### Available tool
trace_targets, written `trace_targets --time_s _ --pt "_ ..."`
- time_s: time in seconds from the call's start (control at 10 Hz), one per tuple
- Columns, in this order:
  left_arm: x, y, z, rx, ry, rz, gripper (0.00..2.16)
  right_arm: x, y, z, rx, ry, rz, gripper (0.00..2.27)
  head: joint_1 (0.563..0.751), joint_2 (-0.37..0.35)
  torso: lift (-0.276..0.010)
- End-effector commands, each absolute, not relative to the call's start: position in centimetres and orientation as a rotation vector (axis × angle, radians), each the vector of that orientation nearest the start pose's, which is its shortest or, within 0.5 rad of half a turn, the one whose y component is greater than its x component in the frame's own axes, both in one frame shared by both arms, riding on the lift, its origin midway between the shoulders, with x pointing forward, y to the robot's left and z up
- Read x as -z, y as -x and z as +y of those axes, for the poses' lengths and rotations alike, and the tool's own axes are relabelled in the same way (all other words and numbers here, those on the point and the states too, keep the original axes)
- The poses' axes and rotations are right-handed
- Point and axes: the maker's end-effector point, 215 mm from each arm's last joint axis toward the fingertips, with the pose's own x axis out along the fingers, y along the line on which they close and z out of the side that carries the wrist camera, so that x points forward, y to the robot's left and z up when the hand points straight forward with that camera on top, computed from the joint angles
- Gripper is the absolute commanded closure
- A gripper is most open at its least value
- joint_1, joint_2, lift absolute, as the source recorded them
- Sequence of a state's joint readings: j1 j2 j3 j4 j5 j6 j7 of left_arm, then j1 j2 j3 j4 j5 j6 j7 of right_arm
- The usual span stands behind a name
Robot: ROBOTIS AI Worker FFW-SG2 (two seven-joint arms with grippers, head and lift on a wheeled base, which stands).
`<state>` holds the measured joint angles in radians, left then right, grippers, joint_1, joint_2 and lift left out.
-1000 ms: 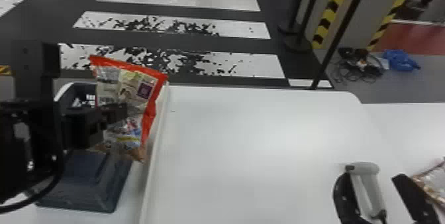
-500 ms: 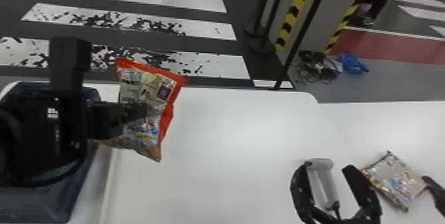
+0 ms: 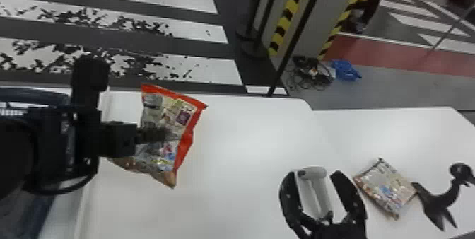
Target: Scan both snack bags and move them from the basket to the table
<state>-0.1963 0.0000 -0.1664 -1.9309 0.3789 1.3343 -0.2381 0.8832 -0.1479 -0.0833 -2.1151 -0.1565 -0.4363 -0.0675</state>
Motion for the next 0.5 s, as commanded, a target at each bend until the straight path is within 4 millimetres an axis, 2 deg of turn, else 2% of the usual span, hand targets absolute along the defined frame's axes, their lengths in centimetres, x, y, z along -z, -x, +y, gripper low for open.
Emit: trace_targets --time_s 0.0,0.2,0.4 --pt "38.8 -49.7 -0.7 0.689 0.193 0.821 1.83 31.3 -32.8 -29.0 0.058 0.001 -0.096 0.06 0.695 -0.350 -0.098" --pt "41.3 -49.7 -2.7 0.712 0.083 0.871 1.83 31.3 -33.4 -28.8 0.056 -0.007 -0.098 0.06 0.695 -0.350 -0.098" --pt "42.9 -50.6 -4.2 0.731 0.028 0.867 1.82 31.2 -33.7 -28.7 0.057 -0.016 -0.102 0.06 0.695 -0.350 -0.098"
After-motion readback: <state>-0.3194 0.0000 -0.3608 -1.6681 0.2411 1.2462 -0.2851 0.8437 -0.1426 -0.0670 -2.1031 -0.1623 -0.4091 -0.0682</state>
